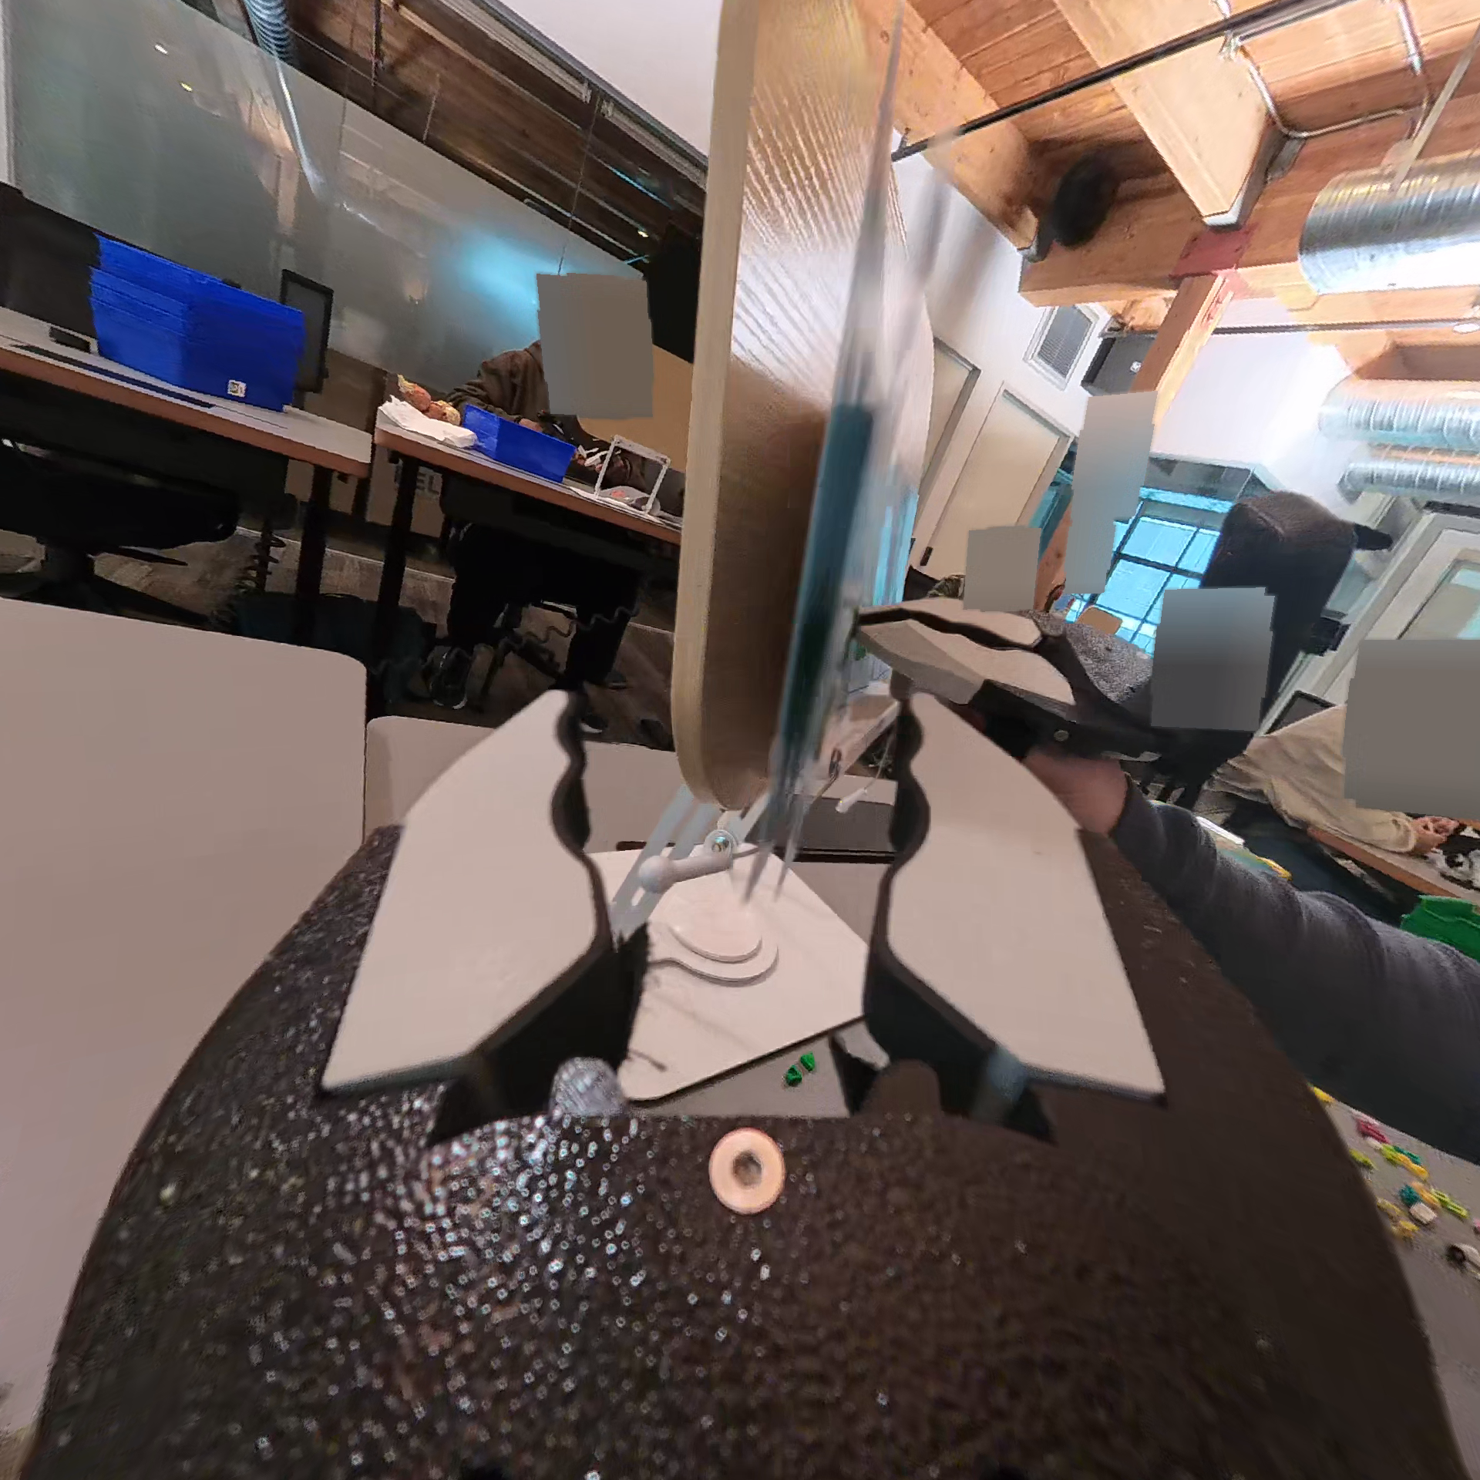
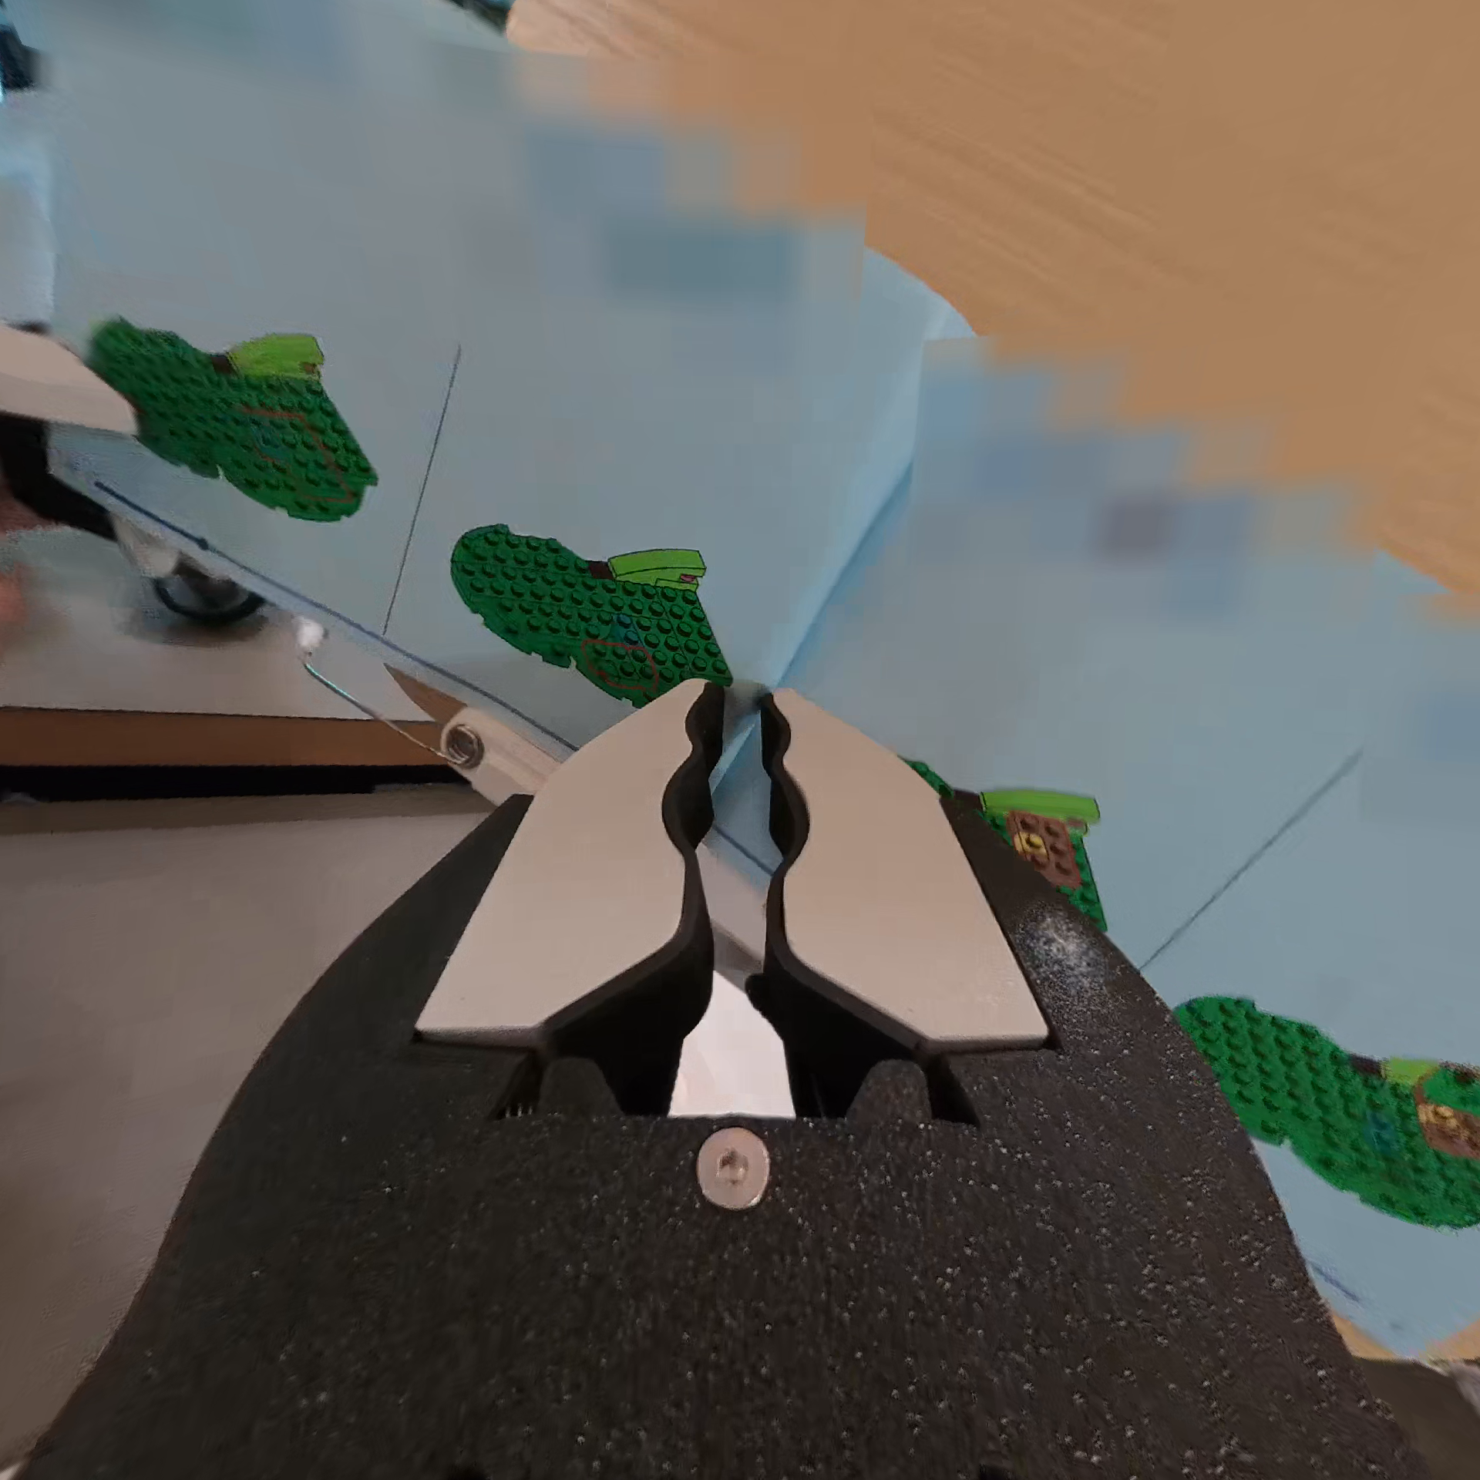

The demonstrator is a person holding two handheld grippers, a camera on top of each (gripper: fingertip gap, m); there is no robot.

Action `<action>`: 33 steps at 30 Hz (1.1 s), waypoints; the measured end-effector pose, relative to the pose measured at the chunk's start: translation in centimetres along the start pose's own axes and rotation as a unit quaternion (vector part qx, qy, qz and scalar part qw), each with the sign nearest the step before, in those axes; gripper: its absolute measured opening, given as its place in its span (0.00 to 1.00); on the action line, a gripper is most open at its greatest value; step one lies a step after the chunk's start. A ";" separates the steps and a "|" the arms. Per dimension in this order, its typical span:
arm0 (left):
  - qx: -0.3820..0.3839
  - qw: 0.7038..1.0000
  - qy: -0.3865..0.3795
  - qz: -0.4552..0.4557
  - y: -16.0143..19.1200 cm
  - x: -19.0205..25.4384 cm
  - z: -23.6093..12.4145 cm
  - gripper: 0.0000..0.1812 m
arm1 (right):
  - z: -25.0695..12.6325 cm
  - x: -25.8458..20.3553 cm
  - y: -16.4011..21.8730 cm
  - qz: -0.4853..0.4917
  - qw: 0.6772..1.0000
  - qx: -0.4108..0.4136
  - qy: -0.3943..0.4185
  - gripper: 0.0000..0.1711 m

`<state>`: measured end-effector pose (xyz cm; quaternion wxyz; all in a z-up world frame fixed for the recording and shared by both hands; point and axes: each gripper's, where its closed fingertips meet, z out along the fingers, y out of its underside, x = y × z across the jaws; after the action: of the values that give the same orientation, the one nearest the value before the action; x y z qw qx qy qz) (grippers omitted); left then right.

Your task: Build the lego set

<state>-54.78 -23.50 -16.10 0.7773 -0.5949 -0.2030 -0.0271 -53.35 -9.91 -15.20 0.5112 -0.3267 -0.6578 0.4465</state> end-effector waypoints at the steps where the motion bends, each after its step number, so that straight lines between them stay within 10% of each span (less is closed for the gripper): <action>1: -0.001 1.000 0.003 0.002 -0.1 0.0 0.0 0.42 | 0.2 -0.1 -0.1 -0.015 1.000 -0.005 0.005 0.05; 4: -0.005 1.000 0.011 0.004 -0.5 -0.1 0.1 0.32 | 0.7 -0.3 -0.1 -0.035 0.999 -0.016 0.014 0.03; 7: -0.012 0.999 0.024 0.020 -0.9 0.4 0.5 0.00 | 0.4 -0.1 -0.2 -0.050 0.998 -0.014 0.031 0.08; 12: -0.012 0.999 0.006 0.032 -1.4 0.2 1.0 0.00 | -1.7 -6.0 -1.2 -0.260 0.963 0.074 -0.021 0.09; 22: 0.000 1.000 0.006 0.008 -0.7 -0.7 1.2 0.00 | 4.0 -11.8 2.4 -0.606 0.792 -0.063 0.034 0.17; 26: 0.006 1.000 0.012 0.002 -0.3 -1.1 1.2 0.00 | 4.7 -11.0 1.8 -0.599 0.794 -0.075 0.068 0.01; 33: 0.013 1.000 0.017 -0.003 -0.4 -1.4 1.3 0.00 | 4.1 -11.1 0.2 -0.505 0.861 0.006 0.063 0.00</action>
<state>-56.57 -22.65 -15.91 0.7882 -0.5836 -0.1917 -0.0371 -54.41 -20.73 -19.94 0.7087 0.0257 -0.6965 0.1096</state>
